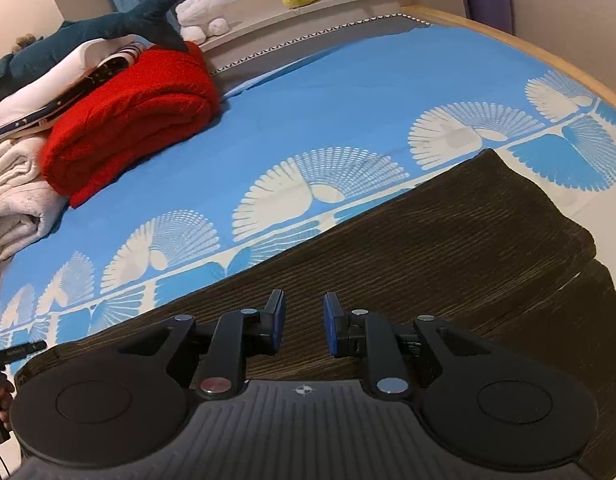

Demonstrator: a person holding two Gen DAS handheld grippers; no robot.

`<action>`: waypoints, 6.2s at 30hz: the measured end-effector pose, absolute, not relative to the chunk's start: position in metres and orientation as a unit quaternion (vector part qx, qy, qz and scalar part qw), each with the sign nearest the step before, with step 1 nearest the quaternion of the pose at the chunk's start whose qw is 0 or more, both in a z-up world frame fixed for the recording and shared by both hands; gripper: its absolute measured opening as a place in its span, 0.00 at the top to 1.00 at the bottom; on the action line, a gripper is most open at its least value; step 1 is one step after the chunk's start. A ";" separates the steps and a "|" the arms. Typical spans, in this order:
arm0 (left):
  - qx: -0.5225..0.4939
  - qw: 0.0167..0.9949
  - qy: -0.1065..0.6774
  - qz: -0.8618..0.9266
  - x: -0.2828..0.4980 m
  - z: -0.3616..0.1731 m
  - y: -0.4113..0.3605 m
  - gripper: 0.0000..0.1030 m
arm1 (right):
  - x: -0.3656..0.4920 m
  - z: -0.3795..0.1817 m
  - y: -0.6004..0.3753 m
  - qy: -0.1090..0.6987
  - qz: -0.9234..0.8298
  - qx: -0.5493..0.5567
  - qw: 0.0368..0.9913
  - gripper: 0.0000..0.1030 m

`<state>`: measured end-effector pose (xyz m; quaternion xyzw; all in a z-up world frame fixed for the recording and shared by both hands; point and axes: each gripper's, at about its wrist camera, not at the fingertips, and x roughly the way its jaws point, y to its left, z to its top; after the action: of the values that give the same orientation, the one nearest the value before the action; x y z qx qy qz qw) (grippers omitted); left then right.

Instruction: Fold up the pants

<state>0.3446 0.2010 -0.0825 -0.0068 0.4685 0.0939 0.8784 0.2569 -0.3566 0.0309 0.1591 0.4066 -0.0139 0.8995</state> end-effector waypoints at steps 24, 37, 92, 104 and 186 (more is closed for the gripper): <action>0.093 0.884 0.456 -0.035 0.227 0.008 0.148 0.92 | 0.247 0.033 -0.373 0.417 -0.035 0.151 0.895 0.79; -0.071 0.849 0.521 -0.048 0.070 -0.011 0.171 0.75 | 0.206 0.035 -0.357 0.431 -0.021 0.180 0.884 0.79; -0.179 0.822 0.522 0.141 0.089 -0.024 0.268 0.77 | 0.124 -0.006 -0.396 0.564 0.088 0.188 0.799 0.97; -0.193 0.793 0.560 0.142 0.100 -0.044 0.266 0.45 | 0.163 0.004 -0.439 0.477 0.021 0.144 0.866 0.55; -0.100 0.849 0.499 0.139 0.077 -0.002 0.255 0.46 | 0.068 -0.021 -0.612 0.449 -0.339 0.213 0.799 0.70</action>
<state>0.0771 0.2549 -0.0020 -0.1000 0.4992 0.1388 0.8494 0.0683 -0.6117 -0.0212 0.2133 0.4488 -0.3386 0.7990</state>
